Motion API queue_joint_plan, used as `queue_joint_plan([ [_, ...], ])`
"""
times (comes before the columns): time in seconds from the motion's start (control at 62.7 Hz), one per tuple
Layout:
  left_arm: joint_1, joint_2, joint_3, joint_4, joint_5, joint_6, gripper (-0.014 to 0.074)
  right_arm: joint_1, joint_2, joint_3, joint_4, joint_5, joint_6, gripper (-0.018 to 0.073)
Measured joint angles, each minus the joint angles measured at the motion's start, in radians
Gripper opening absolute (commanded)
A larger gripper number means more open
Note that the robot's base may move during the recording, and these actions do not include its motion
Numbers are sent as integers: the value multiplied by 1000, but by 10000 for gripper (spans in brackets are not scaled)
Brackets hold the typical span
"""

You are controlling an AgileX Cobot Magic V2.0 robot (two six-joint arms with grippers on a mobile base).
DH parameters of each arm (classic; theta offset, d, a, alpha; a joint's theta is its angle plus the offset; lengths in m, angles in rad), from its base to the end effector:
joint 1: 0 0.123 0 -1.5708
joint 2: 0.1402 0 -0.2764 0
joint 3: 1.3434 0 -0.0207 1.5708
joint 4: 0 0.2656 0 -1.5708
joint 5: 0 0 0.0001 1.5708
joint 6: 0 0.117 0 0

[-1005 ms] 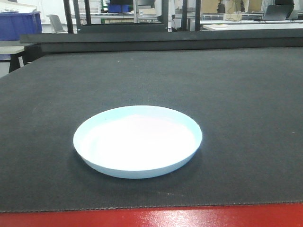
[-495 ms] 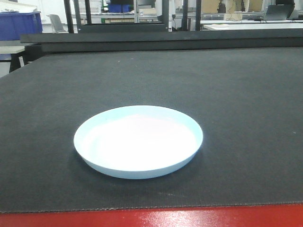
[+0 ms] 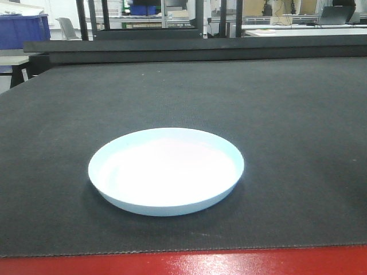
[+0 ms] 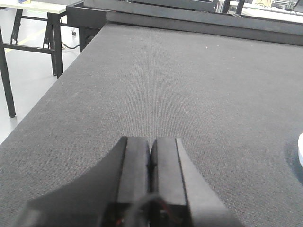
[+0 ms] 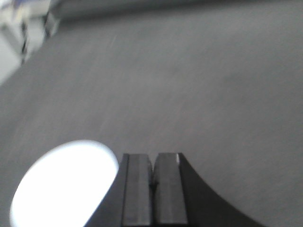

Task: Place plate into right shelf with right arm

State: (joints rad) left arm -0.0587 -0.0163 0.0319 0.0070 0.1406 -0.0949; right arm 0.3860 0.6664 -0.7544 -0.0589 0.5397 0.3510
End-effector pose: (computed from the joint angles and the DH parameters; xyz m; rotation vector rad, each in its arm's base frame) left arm 0.1057 -0.0061 0.1886 -0.0248 1.6408 -0.1114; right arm 0.1643 0.0630 0.3475 -0.0633 1.9572 0.4263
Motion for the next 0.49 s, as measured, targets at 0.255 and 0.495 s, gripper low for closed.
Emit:
queue_joint_plan([
  [0.255, 0, 0, 0, 0, 0, 0, -47, 205, 401, -48, 26, 23, 0, 328],
  [0.495, 0, 0, 0, 0, 0, 0, -47, 223, 652, -48, 162, -52, 0, 624],
])
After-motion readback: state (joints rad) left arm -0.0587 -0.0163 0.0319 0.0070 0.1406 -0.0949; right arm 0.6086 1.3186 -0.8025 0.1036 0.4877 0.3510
